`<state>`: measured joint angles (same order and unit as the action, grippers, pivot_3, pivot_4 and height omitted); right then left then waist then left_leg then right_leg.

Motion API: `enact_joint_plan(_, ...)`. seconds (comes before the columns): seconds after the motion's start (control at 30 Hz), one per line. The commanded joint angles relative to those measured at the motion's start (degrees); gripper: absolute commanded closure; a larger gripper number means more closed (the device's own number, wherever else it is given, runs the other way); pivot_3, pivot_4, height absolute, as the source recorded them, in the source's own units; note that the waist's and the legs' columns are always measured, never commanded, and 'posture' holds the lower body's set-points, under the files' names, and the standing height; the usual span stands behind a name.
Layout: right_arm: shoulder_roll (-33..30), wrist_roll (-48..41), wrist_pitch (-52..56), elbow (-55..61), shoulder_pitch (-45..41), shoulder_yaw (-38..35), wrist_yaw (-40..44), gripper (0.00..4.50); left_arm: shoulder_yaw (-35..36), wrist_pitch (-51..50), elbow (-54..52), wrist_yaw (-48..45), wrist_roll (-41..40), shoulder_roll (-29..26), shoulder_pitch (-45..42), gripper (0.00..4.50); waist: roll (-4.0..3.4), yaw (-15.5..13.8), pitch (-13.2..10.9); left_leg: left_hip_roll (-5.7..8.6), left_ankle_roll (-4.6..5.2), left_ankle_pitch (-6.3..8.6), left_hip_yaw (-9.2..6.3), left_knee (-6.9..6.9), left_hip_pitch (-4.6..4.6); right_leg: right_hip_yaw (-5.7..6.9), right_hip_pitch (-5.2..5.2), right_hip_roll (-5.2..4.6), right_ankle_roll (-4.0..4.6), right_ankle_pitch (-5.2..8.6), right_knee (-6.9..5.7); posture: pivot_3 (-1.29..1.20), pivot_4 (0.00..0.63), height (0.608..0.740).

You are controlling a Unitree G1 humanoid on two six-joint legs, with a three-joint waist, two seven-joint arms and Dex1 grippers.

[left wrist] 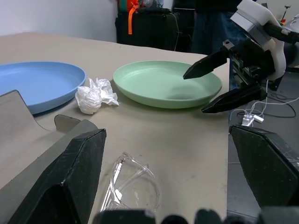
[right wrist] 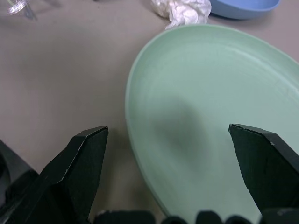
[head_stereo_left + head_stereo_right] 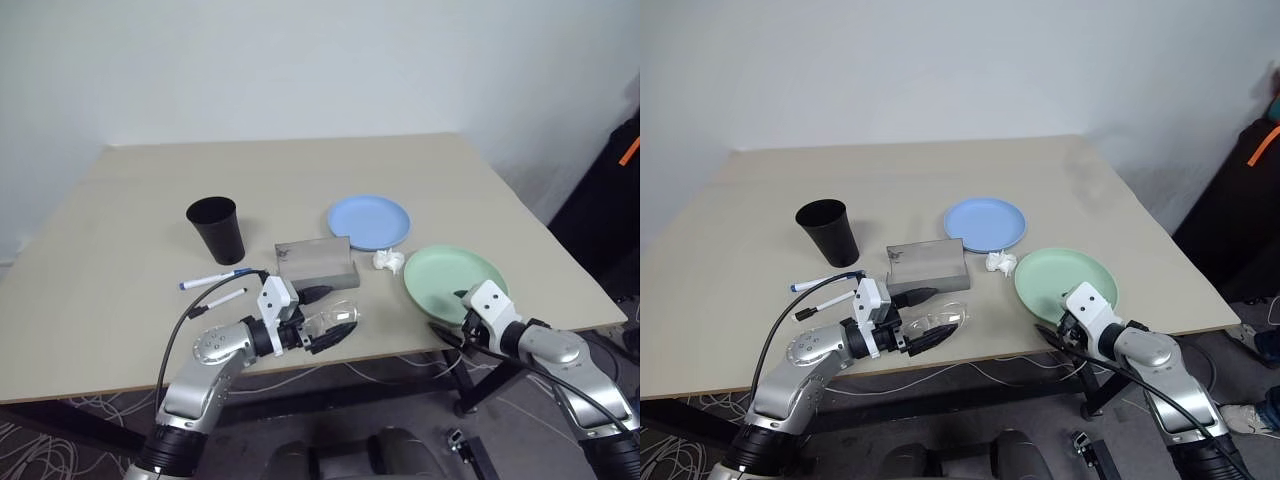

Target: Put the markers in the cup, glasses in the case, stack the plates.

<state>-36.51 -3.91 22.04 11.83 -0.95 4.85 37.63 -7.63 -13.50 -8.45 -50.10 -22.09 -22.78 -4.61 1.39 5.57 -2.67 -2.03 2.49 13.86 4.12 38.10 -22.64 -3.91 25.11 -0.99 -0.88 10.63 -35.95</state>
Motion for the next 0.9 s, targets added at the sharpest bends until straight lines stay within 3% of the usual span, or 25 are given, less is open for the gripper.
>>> enact_joint_plan(0.03, -0.9, 1.5, -2.8, 0.0, -0.3, -0.5, 0.0, 0.18, 0.6, 1.4, -0.4, 0.1, 0.3, 0.1, -0.3, 0.0, 0.0, 0.0, 0.0, 0.01, 0.0, 0.0, 0.0, 0.0, 0.0, 0.0, 0.0, 0.0, 0.0, 0.0, 0.0, 0.0, 0.0, 0.74)
enact_joint_plan(0.13, -1.0, 2.0, -3.7, -0.6, -0.2, -0.2, 0.1, 0.92, 0.7, 1.6, 0.0, 0.1, 0.3, 0.0, -0.4, 0.0, 0.0, 0.0, 0.0, 0.01, 0.0, 0.0, 0.0, 0.0, 0.0, 0.01, -0.01, 0.0, 0.0, 0.0, 0.0, 0.0, 0.0, 0.74)
enact_joint_plan(0.47, -0.8, 3.3, -6.5, -2.8, -0.8, -0.2, -0.3, 4.32, 1.0, 1.8, 0.2, 0.2, 0.7, -0.1, -0.5, 0.0, 0.0, 0.0, 0.0, 0.02, 0.01, 0.0, 0.0, 0.02, 0.01, 0.01, -0.06, 0.0, -0.01, 0.0, 0.0, 0.0, 0.0, 0.74)
enact_joint_plan(0.8, -0.9, 5.1, -10.3, -4.9, -2.0, -0.7, -1.1, 4.32, 0.9, 2.0, 0.1, 0.7, 0.9, 0.0, -0.2, 0.0, 0.02, 0.0, 0.0, 0.04, 0.01, 0.0, -0.01, 0.05, 0.04, 0.05, -0.16, -0.01, -0.01, 0.0, 0.02, 0.0, 0.0, 0.74)
enact_joint_plan(0.9, -1.5, 7.8, -16.0, -8.3, -5.6, -0.2, -2.1, 4.32, 0.9, 2.1, 0.2, 0.8, 0.9, 0.0, -0.3, 0.0, 0.0, 0.0, 0.0, 0.04, 0.01, 0.0, -0.01, 0.09, 0.05, 0.05, -0.18, -0.01, -0.02, -0.01, 0.02, 0.0, 0.0, 0.74)
